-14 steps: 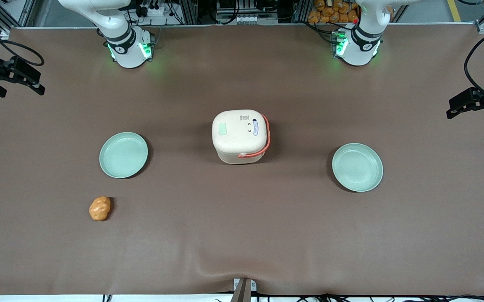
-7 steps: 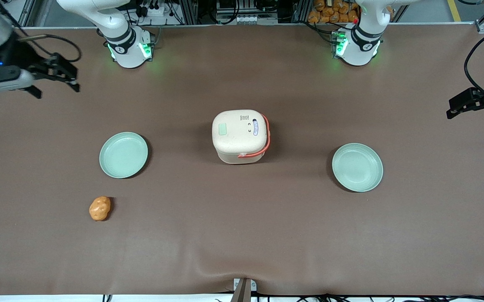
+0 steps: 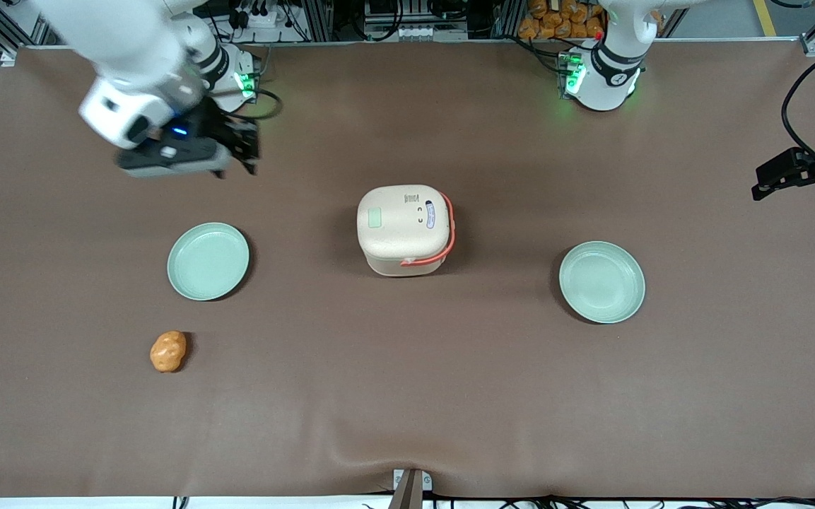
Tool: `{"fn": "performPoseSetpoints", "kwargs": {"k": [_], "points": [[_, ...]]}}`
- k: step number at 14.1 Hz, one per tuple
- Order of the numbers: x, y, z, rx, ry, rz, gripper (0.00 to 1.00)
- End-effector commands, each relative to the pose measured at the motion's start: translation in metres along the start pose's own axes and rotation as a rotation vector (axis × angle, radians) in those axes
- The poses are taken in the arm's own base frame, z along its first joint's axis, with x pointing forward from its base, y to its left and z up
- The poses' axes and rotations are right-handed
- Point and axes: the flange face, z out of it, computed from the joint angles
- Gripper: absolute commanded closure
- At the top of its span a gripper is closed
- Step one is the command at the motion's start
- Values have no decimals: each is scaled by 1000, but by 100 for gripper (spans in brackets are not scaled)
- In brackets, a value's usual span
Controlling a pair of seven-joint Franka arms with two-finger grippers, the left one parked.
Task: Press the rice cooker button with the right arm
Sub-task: 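Swing the right gripper over the top of the cream rice cooker, then lower the right gripper and press the rice cooker's lid button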
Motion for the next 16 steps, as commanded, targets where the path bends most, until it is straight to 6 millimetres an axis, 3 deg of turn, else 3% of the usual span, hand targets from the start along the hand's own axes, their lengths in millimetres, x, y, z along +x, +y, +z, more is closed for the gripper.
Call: {"fn": "performPoseSetpoints", "kwargs": {"k": [1, 3, 4, 6, 8, 12, 16], "points": [[-3, -58, 38, -9, -2, 13, 77], [0, -92, 71, -8, 20, 38, 83], [1, -110, 87, 2, 44, 44, 92], [1, -133, 118, -17, 68, 18, 99], [-4, -146, 138, -64, 71, -25, 100], [-7, -149, 164, -111, 44, -39, 100], [-19, -166, 186, -123, 20, -54, 100]]}}
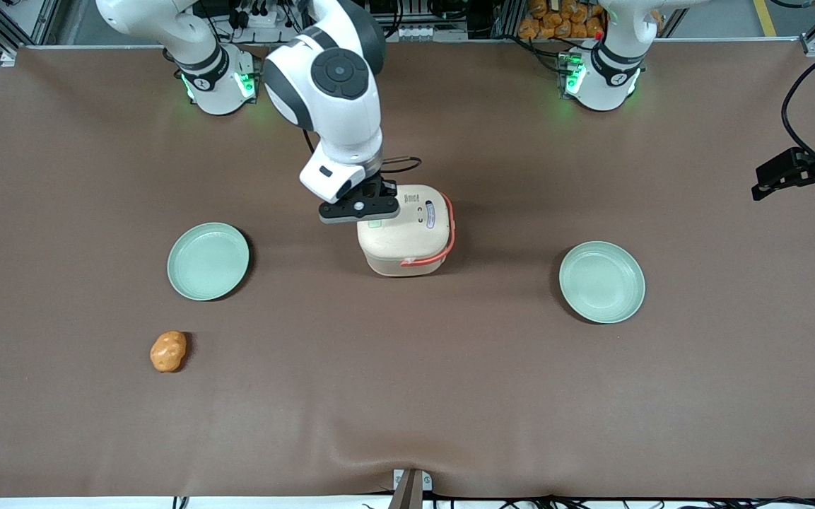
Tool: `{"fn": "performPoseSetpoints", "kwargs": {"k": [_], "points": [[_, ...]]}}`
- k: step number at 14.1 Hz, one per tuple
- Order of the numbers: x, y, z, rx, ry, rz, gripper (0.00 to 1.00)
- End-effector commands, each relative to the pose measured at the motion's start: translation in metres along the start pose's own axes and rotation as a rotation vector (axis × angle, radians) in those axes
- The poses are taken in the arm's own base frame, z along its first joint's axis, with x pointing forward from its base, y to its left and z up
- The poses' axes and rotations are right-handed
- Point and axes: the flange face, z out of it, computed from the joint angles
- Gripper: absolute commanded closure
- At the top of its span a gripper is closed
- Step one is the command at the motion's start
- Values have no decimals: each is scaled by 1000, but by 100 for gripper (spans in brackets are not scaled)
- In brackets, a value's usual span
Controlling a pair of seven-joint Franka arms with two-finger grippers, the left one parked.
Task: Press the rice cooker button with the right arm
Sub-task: 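Lower the right gripper and press the rice cooker's lid button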
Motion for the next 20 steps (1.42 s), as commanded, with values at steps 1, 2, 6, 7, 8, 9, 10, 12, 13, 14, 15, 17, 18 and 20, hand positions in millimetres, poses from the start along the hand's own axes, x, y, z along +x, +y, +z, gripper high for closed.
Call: {"fn": "performPoseSetpoints", "kwargs": {"k": [1, 2, 6, 7, 8, 9, 10, 12, 13, 14, 15, 17, 18, 20], "points": [[-6, -15, 16, -31, -12, 11, 100], [-6, -15, 23, -42, -21, 10, 100], [-7, -8, 38, -61, -45, 23, 100], [-6, -6, 39, -63, -47, 35, 100], [-7, -9, 44, -67, -50, 52, 100], [-8, -11, 46, -69, -51, 65, 100], [-10, -13, 49, -72, -54, 65, 100], [-11, -13, 52, -78, -60, 65, 100], [-10, -14, 52, -77, -59, 66, 100], [-11, -15, 57, -78, -61, 74, 100], [-11, -18, 60, -77, -60, 75, 100], [-14, -22, 64, -80, -63, 67, 100], [-14, -23, 65, -79, -62, 66, 100], [-13, -24, 66, -74, -56, 65, 100]]}}
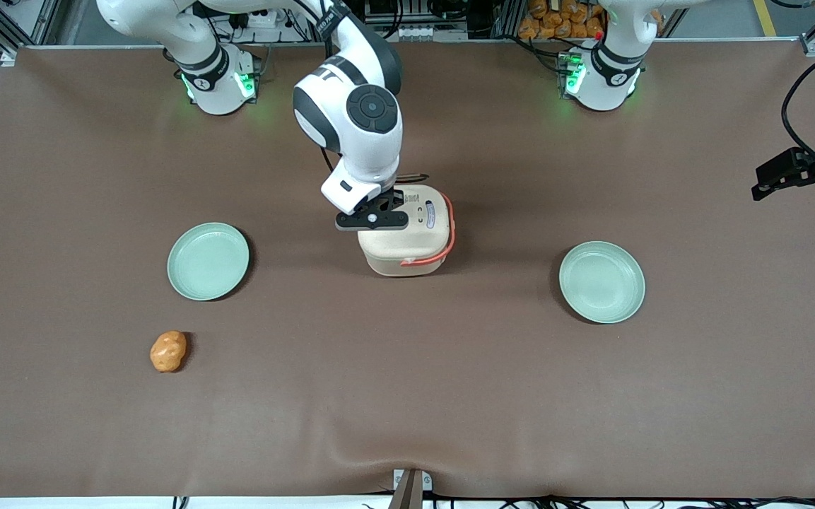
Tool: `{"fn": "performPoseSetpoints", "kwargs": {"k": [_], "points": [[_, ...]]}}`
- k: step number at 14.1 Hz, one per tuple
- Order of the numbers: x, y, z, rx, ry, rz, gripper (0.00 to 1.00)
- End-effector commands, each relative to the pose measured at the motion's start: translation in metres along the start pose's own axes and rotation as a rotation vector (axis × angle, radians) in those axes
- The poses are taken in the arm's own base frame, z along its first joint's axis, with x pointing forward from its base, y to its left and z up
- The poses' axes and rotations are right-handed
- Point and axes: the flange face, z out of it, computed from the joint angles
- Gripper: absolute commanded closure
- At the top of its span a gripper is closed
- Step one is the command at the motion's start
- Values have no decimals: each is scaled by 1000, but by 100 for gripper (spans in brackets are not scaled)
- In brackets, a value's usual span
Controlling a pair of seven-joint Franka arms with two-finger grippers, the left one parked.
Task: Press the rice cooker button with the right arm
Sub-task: 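Lower the right gripper and press the rice cooker's lid button, then lift the right gripper away as the lid springs open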
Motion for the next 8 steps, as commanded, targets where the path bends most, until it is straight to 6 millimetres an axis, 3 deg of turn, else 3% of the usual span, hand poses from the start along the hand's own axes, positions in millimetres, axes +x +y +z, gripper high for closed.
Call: {"fn": "performPoseSetpoints", "kwargs": {"k": [1, 5, 8], "points": [[-6, -13, 13, -12, 10, 3, 100], [-8, -19, 24, -20, 11, 0, 100], [-5, -16, 18, -20, 13, 12, 98]]}}
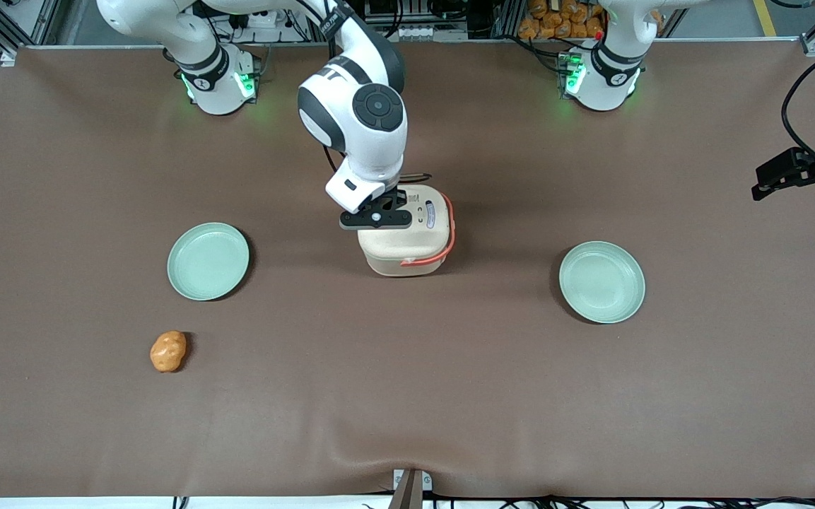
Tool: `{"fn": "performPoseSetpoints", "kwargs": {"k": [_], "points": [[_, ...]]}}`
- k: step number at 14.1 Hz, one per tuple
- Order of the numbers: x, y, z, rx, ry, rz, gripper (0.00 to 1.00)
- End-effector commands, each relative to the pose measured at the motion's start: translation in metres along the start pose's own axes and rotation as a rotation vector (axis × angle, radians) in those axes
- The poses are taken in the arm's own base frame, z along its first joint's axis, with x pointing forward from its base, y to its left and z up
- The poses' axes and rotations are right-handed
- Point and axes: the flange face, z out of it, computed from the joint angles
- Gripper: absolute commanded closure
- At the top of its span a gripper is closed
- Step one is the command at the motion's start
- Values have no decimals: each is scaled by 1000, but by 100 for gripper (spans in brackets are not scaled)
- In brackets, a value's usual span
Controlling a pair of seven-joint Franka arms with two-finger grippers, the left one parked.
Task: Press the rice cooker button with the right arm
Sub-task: 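Lift the right gripper away as the lid springs open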
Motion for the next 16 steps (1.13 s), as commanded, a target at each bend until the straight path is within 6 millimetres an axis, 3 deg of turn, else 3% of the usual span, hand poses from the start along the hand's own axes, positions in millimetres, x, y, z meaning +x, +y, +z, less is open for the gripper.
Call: {"fn": "performPoseSetpoints", "kwargs": {"k": [1, 2, 3, 4, 6, 9, 11, 13, 16], "points": [[4, -5, 4, -1, 8, 16, 77], [8, 0, -17, 16, 12, 31, 15], [6, 6, -44, 13, 11, 31, 0], [10, 12, -77, 29, 22, 41, 0], [15, 26, -123, 28, 17, 63, 0], [22, 63, -180, 47, 31, 111, 0], [26, 103, -213, 80, 37, 96, 0], [34, 153, -232, 92, 7, 74, 0], [39, 247, -264, 129, -30, 96, 0]]}}
